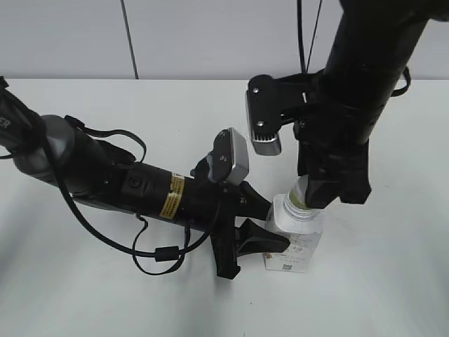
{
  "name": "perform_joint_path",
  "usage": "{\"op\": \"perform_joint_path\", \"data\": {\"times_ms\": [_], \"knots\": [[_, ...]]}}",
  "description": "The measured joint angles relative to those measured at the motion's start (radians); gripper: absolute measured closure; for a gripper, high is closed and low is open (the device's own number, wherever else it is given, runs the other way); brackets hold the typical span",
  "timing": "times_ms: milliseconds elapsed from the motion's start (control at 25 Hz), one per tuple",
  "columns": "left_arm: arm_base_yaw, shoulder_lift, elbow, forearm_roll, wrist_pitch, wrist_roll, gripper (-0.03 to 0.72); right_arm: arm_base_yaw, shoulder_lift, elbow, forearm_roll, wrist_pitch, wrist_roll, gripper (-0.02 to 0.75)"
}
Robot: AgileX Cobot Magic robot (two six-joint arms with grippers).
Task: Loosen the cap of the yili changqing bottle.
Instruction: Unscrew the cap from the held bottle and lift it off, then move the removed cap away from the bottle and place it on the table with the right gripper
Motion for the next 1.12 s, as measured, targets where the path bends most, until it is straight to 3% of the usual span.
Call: {"op": "perform_joint_path", "data": {"times_ms": [360,560,1120], "knots": [[0.0,0.0,0.0,0.002,0.002,0.0,0.354,0.0,-0.098,-0.006,-0.017,0.01,0.024,0.357],[-0.001,0.0,0.0,0.002,0.002,0.0,0.356,-0.029,-0.099,-0.008,0.012,0.012,0.151,0.357],[-0.001,0.0,0.0,0.002,0.001,0.0,0.357,-0.385,-0.065,-0.008,-0.019,-0.053,0.886,0.357]]}}
